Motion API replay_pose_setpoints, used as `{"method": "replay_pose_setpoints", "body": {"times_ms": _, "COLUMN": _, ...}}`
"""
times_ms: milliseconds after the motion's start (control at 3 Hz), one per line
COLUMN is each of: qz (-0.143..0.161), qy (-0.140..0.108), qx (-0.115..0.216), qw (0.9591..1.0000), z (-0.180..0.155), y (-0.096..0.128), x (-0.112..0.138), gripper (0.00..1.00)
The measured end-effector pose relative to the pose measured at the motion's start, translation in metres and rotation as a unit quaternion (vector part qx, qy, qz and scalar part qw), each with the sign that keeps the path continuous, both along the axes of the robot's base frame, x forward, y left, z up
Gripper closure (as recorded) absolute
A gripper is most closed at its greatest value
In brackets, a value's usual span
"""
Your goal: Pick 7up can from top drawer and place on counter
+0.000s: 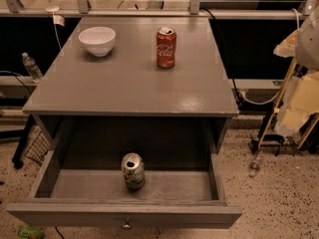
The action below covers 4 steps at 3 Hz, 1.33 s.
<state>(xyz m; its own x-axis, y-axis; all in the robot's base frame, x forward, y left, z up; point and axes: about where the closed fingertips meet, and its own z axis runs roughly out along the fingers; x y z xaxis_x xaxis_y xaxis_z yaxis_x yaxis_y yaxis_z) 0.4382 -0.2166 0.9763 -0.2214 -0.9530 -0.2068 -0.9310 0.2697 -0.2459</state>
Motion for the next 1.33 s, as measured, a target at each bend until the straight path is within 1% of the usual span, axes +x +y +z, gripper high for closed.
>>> {"method": "replay_pose_setpoints", "body": {"times_ms": 333, "qz": 0.0, "qy": 0.0, "qx": 0.0, "qw": 1.0, "z": 0.0, "y": 0.0, "x": 0.0, "gripper": 0.0}}
{"method": "replay_pose_setpoints", "body": {"times_ms": 667, "qz": -0.001, "qy": -0.001, "qx": 0.008, "qw": 1.0, "z": -0.005, "y": 0.003, "x": -0.004, "gripper": 0.0}}
{"method": "replay_pose_setpoints", "body": {"times_ms": 1000, "qz": -0.012, "qy": 0.01, "qx": 0.046, "qw": 0.9988, "z": -0.027, "y": 0.011, "x": -0.02, "gripper": 0.0}}
{"method": "replay_pose_setpoints", "body": {"times_ms": 1333, "qz": -0.016, "qy": 0.032, "qx": 0.106, "qw": 0.9937, "z": -0.064, "y": 0.032, "x": -0.041, "gripper": 0.0}}
